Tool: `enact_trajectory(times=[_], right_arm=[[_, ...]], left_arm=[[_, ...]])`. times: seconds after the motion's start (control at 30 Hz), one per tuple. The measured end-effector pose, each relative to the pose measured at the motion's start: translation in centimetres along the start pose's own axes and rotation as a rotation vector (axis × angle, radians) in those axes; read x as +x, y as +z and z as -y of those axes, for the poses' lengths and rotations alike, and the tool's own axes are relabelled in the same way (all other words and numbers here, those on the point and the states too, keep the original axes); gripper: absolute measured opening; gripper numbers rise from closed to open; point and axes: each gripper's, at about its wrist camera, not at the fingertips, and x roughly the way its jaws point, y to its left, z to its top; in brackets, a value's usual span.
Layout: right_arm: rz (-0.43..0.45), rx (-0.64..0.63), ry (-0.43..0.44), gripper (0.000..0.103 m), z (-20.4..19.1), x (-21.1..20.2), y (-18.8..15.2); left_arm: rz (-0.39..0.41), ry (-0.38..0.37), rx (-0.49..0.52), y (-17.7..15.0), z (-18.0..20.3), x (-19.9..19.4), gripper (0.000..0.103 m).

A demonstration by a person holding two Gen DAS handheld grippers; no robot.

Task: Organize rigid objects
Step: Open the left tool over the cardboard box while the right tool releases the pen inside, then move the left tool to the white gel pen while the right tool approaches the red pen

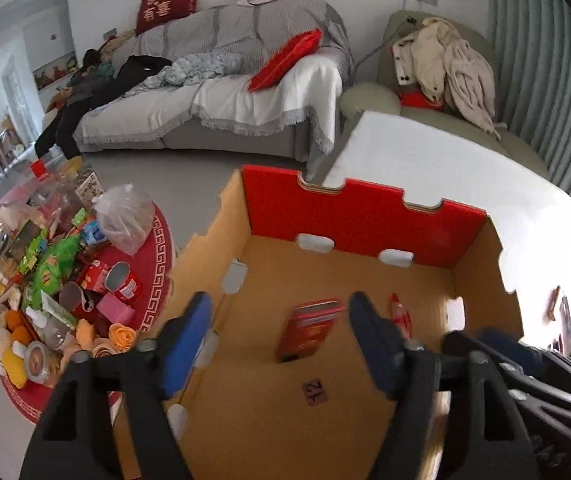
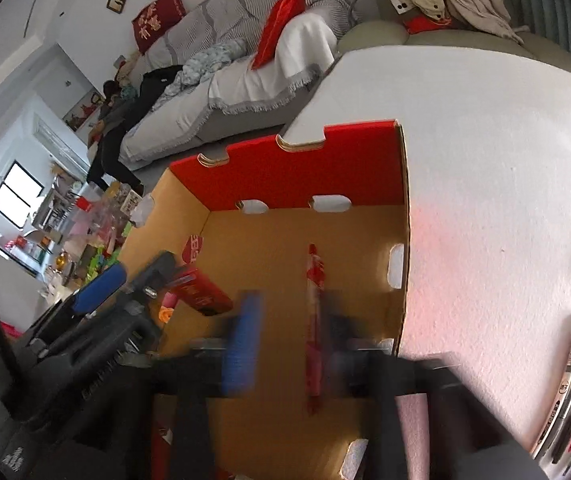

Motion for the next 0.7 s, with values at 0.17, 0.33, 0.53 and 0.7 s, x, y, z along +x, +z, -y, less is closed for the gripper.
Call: enact_trajectory(times=[0.17, 0.33, 0.53, 0.7], right_arm=[[0.077, 0.071, 0.077, 0.077, 1.1, -3.0, 0.6], [0.199, 0.112, 0.042, 0.090, 4.1, -9.1, -0.5], [0.257, 0.305, -0.105, 0.090, 12.6, -14.9, -4.9], [0.246, 0.485, -0.200, 0.090, 20.5, -19.0, -9.5]], left_arm=[[-0.038, -0.088, -0.059, 0.5, -1.0, 0.0, 0.103], [-0.028, -0.157, -0.071, 0.5, 0.5, -2.0, 0.103], [0.033, -0.306, 0.097, -1.0, 9.0, -7.2, 0.103], [0.000, -0.372, 0.291, -5.0, 20.0, -8.1, 0.103]])
